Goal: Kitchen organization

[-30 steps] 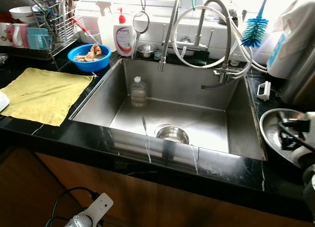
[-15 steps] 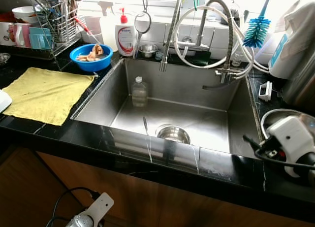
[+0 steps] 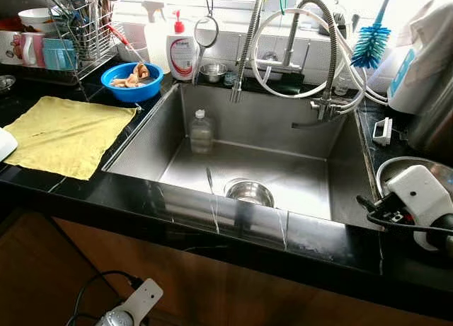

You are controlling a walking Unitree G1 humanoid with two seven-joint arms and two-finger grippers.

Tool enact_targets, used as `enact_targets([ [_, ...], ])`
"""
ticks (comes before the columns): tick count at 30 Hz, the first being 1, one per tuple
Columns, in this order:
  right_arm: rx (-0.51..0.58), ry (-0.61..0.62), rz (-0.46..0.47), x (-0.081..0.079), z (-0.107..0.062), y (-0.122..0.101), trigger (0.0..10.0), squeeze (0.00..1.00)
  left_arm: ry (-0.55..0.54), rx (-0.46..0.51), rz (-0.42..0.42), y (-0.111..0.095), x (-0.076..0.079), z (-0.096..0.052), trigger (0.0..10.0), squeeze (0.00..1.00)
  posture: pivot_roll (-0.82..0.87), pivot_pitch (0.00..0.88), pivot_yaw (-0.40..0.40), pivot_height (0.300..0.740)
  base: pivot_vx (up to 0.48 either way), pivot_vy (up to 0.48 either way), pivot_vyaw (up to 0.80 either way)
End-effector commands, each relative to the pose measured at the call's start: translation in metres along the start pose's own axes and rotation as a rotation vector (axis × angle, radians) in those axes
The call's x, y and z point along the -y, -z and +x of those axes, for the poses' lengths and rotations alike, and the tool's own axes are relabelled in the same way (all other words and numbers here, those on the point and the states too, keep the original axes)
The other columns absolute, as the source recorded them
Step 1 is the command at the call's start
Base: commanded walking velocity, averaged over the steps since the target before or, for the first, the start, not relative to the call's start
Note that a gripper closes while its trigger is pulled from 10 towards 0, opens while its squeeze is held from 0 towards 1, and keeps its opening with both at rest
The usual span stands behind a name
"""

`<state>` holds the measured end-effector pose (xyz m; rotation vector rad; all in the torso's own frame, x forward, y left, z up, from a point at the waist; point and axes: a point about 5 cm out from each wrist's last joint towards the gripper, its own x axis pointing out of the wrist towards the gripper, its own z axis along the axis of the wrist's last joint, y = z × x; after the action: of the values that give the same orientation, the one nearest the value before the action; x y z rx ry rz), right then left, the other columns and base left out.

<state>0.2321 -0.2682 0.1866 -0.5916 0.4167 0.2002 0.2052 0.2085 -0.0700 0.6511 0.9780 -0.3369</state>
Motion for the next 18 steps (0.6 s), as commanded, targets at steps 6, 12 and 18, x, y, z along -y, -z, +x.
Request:
enact_targets([
  [6, -0.02, 0.068, 0.023, 0.0054, 0.0034, 0.0007, 10.0, 0.0, 0.002, -0.03, -0.011, 0.012, 0.0019, -0.0015, 10.0, 0.0, -0.04, 0.0, -0.013, 0.74, 0.0, 0.0, 0.0],
  [12, -0.023, 0.08, 0.042, 0.0033, 0.0066, 0.0025, 0.0, 0.0, -0.001, -0.04, -0.005, 0.0161, 0.0021, -0.0022, 10.0, 0.0, -0.04, 0.0, -0.015, 0.74, 0.0, 0.0, 0.0],
  [18, -0.029, 0.078, 0.051, 0.0012, 0.0079, 0.0039, 0.0, 0.0, -0.002, -0.046, -0.004, 0.0187, 0.0015, -0.0026, 10.0, 0.0, -0.04, 0.0, -0.016, 0.74, 0.0, 0.0, 0.0],
])
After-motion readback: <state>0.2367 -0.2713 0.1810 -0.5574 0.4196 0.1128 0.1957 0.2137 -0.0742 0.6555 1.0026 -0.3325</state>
